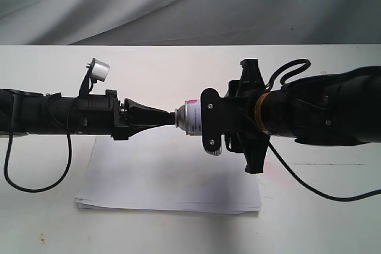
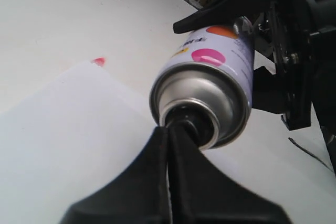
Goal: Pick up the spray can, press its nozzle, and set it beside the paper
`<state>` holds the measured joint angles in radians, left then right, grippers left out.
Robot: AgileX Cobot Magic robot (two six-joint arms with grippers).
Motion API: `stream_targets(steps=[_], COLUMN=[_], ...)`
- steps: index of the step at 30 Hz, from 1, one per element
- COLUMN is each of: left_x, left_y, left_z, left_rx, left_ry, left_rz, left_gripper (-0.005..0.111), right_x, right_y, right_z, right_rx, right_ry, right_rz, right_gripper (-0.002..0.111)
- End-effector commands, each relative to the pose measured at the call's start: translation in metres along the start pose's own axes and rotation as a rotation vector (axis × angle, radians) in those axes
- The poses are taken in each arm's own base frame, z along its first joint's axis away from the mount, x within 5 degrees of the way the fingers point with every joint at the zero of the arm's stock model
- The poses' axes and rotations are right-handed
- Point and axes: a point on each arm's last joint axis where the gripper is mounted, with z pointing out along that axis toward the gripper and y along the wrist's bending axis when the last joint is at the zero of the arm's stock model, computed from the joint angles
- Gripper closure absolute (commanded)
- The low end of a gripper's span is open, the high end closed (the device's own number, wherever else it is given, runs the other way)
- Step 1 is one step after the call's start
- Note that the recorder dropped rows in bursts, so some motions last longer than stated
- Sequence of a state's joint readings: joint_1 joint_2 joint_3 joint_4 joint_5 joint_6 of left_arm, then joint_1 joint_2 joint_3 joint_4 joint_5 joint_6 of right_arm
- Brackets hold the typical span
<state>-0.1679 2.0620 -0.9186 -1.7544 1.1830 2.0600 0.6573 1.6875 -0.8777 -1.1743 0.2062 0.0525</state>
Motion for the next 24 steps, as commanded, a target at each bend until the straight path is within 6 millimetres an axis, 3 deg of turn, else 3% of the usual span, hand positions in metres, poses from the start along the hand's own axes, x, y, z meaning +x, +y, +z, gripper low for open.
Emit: stream_targets(steps=[1, 24], left_x=[0.0010, 0.0025], left_y=[-0.0108, -0.0165], left_z=[0.0077, 0.0150], left_rx=[0.063, 0.085], left_ry=[0.006, 0.021], left_rz=[0.017, 0.000], left_gripper=[0.107, 0.107], right_x=[-0.0104, -0.0104], right_y=[-0.0049, -0.0048], right_z=[-0.0053, -0.0053], right_rx=[0.015, 0.014], right_ry=[-0.097, -0.097], right_rz=[0.017, 0.025], right_gripper=[0.108, 0.108])
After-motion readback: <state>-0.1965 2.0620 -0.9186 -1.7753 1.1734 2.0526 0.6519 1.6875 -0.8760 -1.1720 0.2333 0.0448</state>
